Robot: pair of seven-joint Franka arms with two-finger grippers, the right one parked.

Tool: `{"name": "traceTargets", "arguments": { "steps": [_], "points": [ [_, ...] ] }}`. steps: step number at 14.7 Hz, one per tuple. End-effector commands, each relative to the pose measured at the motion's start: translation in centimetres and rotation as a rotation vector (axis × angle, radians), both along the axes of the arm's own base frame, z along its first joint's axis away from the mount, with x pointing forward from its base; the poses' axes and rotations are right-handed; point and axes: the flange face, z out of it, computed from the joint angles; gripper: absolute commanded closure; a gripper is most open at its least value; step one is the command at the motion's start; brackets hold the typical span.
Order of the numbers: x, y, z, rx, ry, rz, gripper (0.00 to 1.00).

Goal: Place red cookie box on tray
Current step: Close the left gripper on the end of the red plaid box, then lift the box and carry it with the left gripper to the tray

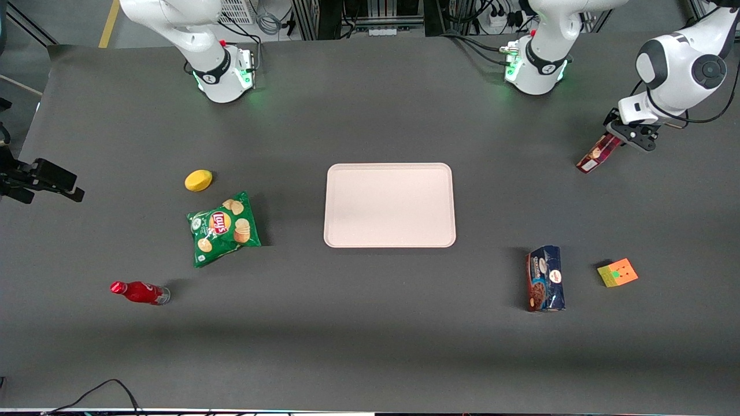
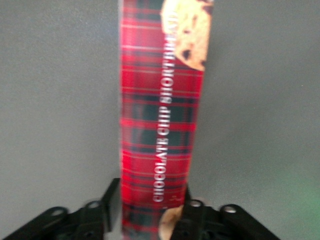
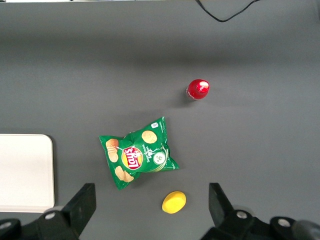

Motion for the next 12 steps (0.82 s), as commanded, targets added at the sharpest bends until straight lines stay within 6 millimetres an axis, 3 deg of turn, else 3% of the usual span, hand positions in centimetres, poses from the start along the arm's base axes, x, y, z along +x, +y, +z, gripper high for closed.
{"name": "traceTargets", "arguments": {
  "steps": [1, 4, 5, 7, 12],
  "points": [
    [-2.0, -1.5, -0.6, -0.034, -0.020, -0.001, 0.73],
    [-1.9, -1.5, -0.5, -0.033, -0.023, -0.003, 0.97],
    [-1.7, -1.5, -0.3, -0.031, -0.030, -0.008, 0.99],
    [-0.7, -1.2, 0.6, -0.021, -0.040, -0.017, 1.00],
    [3.9, -3.8, 5.1, 0.003, -0.061, 0.010, 1.00]
  ]
}}
